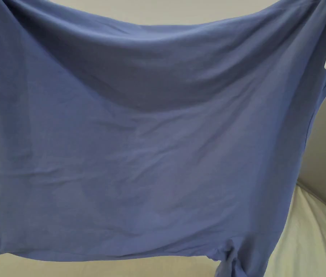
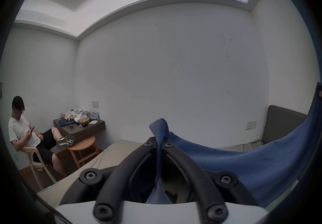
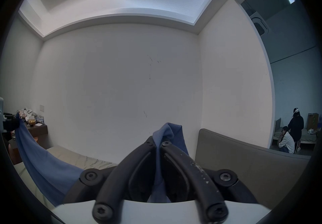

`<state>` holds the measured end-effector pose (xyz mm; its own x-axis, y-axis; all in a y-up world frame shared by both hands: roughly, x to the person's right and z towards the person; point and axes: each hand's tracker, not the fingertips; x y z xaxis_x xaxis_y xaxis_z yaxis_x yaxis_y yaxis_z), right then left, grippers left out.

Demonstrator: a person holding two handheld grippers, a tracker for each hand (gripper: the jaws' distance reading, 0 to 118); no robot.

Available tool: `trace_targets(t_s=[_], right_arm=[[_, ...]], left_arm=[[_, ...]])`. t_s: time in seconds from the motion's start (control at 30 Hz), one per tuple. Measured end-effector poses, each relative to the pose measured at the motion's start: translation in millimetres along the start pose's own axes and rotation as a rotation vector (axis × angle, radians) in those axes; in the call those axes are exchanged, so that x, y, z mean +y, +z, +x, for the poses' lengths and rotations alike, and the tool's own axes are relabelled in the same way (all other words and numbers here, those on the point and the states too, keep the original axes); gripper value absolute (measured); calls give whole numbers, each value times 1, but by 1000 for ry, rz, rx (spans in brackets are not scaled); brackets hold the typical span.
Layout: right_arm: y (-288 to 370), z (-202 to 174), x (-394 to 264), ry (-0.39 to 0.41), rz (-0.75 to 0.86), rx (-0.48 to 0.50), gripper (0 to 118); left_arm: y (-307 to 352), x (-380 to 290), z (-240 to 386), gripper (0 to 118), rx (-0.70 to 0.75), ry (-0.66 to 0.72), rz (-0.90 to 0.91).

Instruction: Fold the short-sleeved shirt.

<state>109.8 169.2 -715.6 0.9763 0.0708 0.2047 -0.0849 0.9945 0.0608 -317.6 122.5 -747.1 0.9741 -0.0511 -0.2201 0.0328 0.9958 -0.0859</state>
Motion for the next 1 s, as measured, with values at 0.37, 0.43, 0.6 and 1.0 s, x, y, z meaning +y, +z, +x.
trace_targets(t_s=[0.37, 0.43, 0.6, 1.0], right_arm=[[-26, 1, -107, -92, -179, 48, 5], [-19, 3, -133, -99, -219, 78, 5], [24, 3, -188, -112, -329, 133, 5], [187, 11, -286, -136, -527, 305, 5]], left_arm=[[-43, -113, 8, 5, -58, -32, -210], [-40, -139, -2, 5, -71, -11, -243], [-3, -202, -27, 5, -150, 31, -349], [142, -295, -89, 5, -234, -31, -469]])
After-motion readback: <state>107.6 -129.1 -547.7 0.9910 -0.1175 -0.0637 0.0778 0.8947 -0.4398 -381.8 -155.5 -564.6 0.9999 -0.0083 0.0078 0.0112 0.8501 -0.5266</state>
